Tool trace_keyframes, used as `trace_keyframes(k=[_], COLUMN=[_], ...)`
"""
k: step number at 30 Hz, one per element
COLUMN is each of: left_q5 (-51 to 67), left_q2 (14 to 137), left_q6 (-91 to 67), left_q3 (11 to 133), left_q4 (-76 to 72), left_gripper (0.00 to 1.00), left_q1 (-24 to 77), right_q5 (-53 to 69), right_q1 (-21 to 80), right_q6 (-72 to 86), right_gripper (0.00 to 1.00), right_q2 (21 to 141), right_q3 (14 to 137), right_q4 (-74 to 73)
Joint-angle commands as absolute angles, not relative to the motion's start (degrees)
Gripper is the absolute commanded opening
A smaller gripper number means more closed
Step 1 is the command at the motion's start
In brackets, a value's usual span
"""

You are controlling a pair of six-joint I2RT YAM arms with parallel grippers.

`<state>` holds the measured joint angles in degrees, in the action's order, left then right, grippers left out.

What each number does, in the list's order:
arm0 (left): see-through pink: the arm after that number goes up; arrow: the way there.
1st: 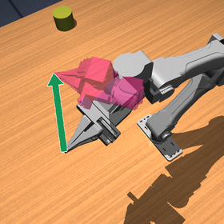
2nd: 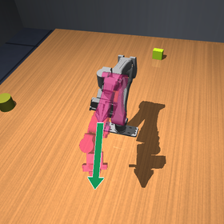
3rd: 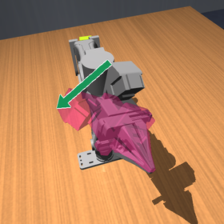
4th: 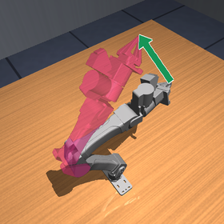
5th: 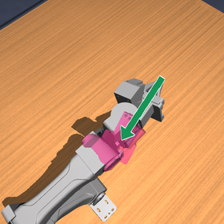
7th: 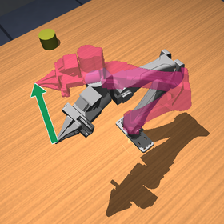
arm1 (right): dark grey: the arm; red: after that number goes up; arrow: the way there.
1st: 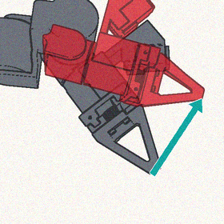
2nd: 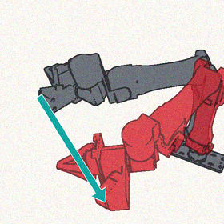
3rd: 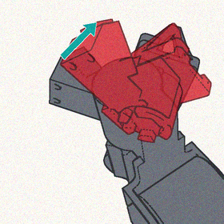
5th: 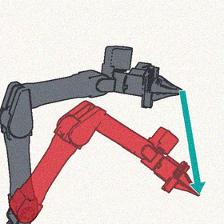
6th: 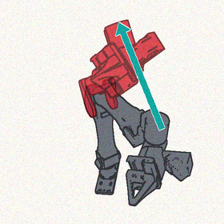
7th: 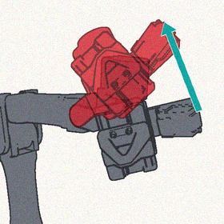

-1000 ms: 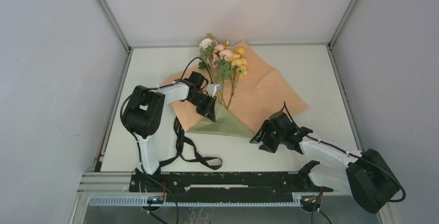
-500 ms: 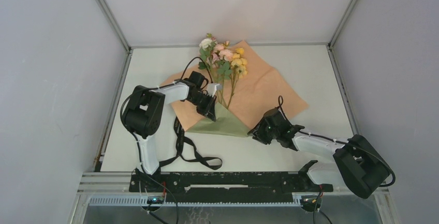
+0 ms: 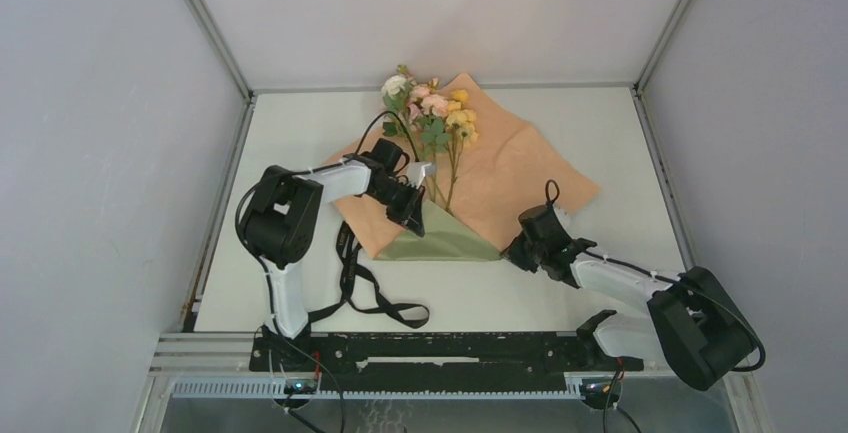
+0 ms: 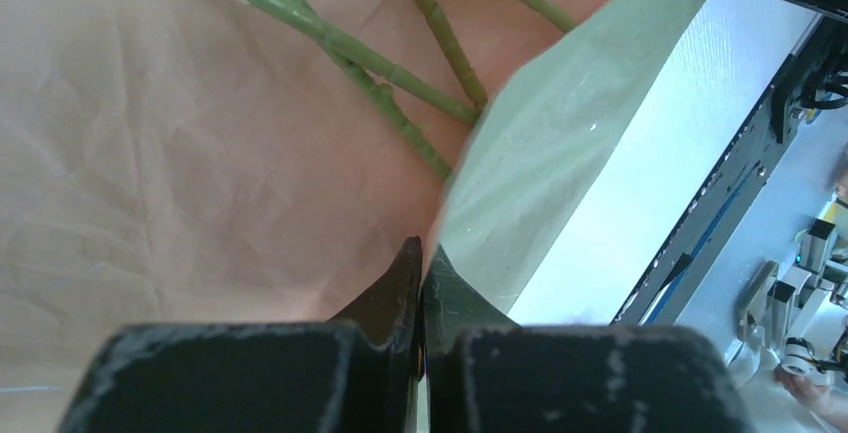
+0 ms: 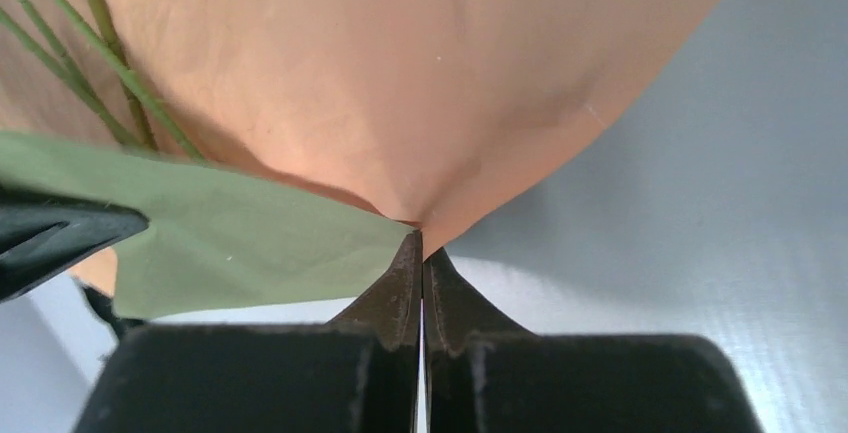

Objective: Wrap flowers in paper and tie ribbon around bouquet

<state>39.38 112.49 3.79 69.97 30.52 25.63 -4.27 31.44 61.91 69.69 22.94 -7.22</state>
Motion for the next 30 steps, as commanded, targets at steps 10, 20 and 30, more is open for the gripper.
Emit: trace_keyframes(k=[10,20,30], left_q5=[33.57,31.36,30.1], left_q2=[119.71,120.55,120.04], left_q6=[-2.78,-3.5,-3.52], left_q3=[78.81,78.89,77.99], left_q4=[30.5,29.88,29.41], left_gripper=[0.06,0.0,0.0], left_q1=[25.93,25.93,25.89], right_q5=[-25.74,-36.09,-28.78], right_q1=[38.52,53.45,51.75], right_q6=[37.58,20.72,36.9], right_gripper=[0.0,0.0,0.48], right_q2=[72.44,86.5,84.35], right_q3=[42.36,61.89,55.86], right_q4=[-27.85,-31.2,-30.88])
